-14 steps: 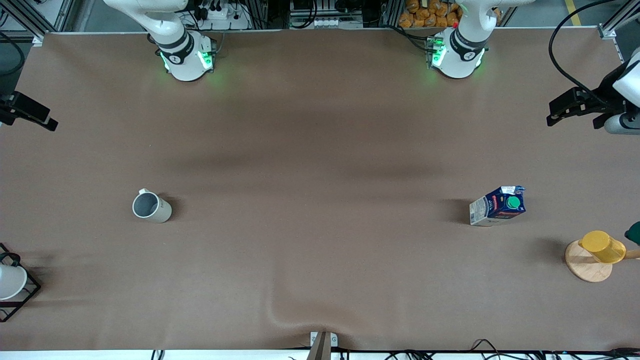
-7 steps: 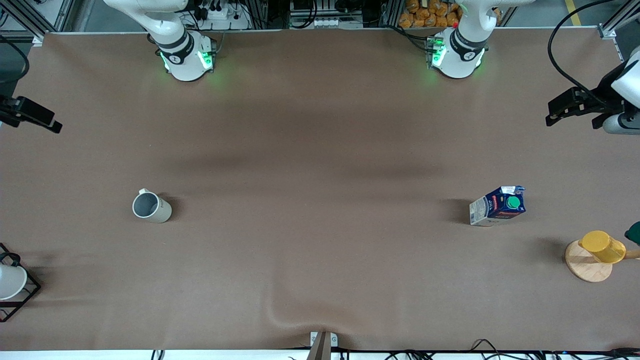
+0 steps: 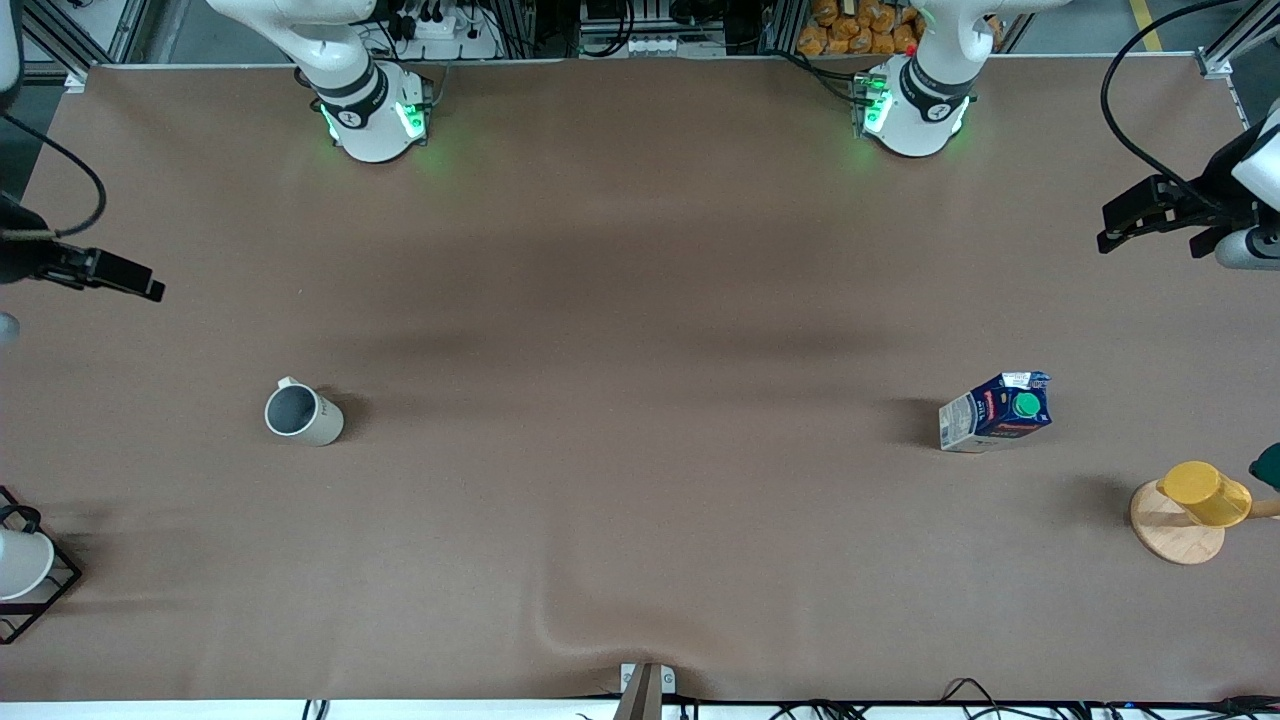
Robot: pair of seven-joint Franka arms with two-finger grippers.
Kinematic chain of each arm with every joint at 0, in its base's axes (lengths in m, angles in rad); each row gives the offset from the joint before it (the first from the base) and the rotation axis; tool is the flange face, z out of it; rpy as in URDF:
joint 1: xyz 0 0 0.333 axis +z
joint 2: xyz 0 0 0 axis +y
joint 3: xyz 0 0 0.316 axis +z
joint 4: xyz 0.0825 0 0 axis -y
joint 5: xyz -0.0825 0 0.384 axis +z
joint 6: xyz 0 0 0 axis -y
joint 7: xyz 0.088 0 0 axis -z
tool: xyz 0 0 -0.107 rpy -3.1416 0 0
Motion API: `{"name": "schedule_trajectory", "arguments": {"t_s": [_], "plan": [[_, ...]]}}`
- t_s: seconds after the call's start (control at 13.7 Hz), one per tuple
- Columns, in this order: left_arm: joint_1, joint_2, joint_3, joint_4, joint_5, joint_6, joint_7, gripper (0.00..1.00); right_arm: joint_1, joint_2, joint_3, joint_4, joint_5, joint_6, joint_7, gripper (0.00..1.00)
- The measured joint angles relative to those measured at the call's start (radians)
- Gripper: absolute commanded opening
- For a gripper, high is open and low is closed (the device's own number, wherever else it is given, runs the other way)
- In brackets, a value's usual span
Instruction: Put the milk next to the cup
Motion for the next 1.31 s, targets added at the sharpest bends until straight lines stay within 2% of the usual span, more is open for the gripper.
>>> {"name": "schedule_trajectory", "arguments": {"t_s": [0.22, 0.36, 0.73, 1.09, 1.31], "plan": [[0.009, 0.024, 0.001, -0.003, 0.000, 0.008, 0.000, 1.00, 0.000, 0.050, 0.001, -0.003, 0.000, 0.045, 0.000, 1.00], [0.020, 0.055, 0.004, -0.016, 0.000, 0.058, 0.000, 1.00, -0.001, 0.067, 0.000, -0.003, 0.000, 0.068, 0.000, 1.00], [0.034, 0.186, 0.004, -0.067, -0.001, 0.182, -0.002, 1.00, -0.008, 0.104, -0.004, -0.007, 0.000, 0.164, 0.000, 1.00], [0.042, 0.261, 0.004, -0.091, -0.001, 0.260, -0.039, 1.00, -0.010, 0.262, -0.006, -0.014, 0.000, 0.373, 0.000, 1.00], [0.041, 0.318, 0.001, -0.110, -0.001, 0.320, -0.079, 1.00, 0.008, 0.346, 0.000, -0.016, 0.000, 0.427, -0.001, 1.00]]}}
